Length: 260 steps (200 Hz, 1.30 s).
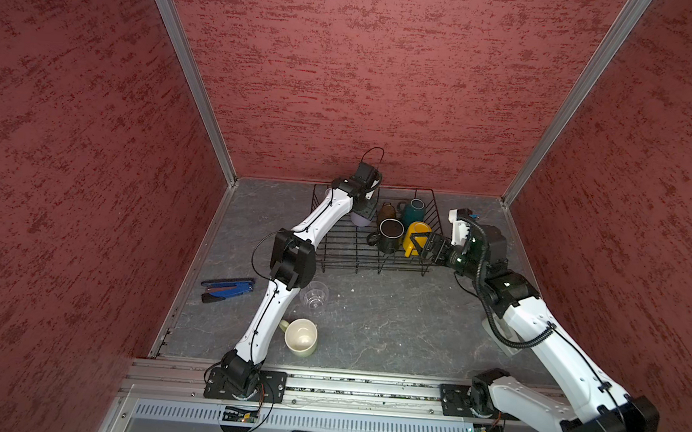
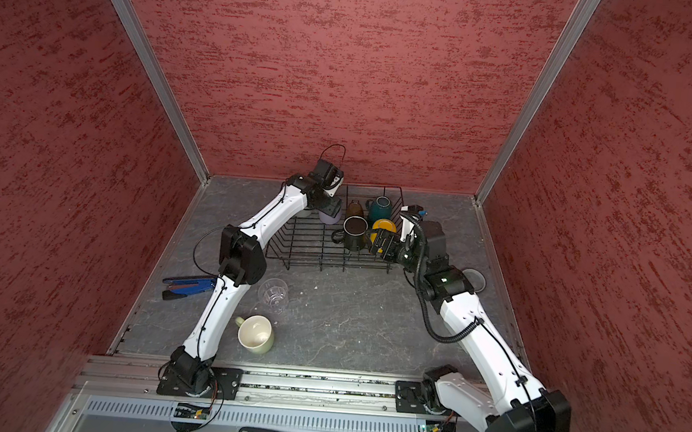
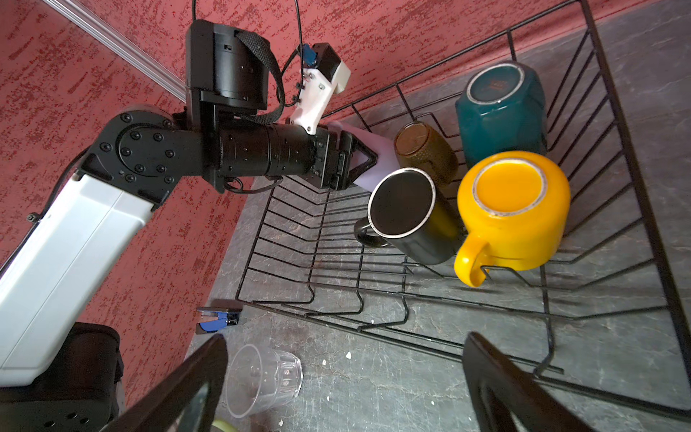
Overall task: Load the cups into the dish rack
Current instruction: 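Lower the lilac cup upside down beside the grey mug with the left gripper, then open the left gripper and lift it away from the lilac cup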
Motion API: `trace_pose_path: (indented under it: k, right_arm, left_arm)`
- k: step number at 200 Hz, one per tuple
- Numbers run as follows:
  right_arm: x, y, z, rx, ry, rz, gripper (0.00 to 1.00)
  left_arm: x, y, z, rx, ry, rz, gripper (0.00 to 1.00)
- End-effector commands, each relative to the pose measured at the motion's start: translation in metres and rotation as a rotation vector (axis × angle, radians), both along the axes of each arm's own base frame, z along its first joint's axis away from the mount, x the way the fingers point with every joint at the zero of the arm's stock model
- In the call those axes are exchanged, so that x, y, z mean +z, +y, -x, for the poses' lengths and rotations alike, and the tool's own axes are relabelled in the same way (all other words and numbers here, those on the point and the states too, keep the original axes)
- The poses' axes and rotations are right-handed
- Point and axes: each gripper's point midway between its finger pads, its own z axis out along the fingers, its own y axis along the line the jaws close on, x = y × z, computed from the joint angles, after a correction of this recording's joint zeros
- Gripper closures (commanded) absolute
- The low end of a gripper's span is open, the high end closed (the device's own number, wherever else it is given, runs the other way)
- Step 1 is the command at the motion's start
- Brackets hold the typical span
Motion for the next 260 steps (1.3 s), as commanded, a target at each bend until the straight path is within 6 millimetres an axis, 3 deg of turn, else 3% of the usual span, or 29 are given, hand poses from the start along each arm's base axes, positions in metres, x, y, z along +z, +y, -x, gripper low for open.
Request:
trace_pose_path:
  k: [1, 21, 42, 100, 118, 161, 197, 222, 243, 260]
  right_arm:
    - [0.009, 0.002, -0.003, 0.008, -0.027, -0.017, 0.01]
    - [0.008, 0.002, -0.003, 0.007, -0.024, -0.017, 0.01]
    - [0.009, 0.001, -0.003, 0.004, -0.025, -0.016, 0.01]
    - [0.01, 0.0, -0.003, 0.001, -0.028, -0.012, 0.01]
    - [0.009, 0.0, -0.003, 0.001, -0.024, -0.011, 0.01]
    - [0.011, -0.002, -0.001, -0.001, -0.028, 0.001, 0.01]
    - [0.007, -0.006, -0.003, -0.019, -0.02, 0.04, 0.01]
    - [-0.001, -0.013, -0.004, -0.062, 0.011, 0.121, 0.02]
    - [-0.007, 0.004, -0.001, -0.021, 0.027, 0.168, 0.02]
    - [-0.016, 0.023, 0.001, 0.019, 0.052, 0.212, 0.01]
  left_arm:
    - [-0.012, 0.005, 0.004, 0.014, 0.058, 0.01, 0.66]
    - [-0.013, 0.011, 0.003, 0.032, 0.071, 0.024, 0.49]
    - [-0.013, 0.013, 0.004, 0.034, 0.077, 0.019, 0.41]
    - [-0.01, 0.014, 0.005, 0.024, 0.072, 0.01, 0.06]
    - [-0.005, 0.013, 0.005, 0.022, 0.062, 0.015, 0.0]
    - [0.016, 0.015, 0.008, 0.037, 0.033, 0.023, 0.0]
    - [0.067, 0.017, 0.015, 0.058, -0.062, 0.055, 0.0]
    - [0.121, 0.026, 0.029, 0.088, -0.154, 0.084, 0.0]
    - [0.172, 0.038, 0.042, 0.119, -0.266, 0.107, 0.0]
    - [0.201, 0.043, 0.059, 0.097, -0.349, 0.147, 0.0]
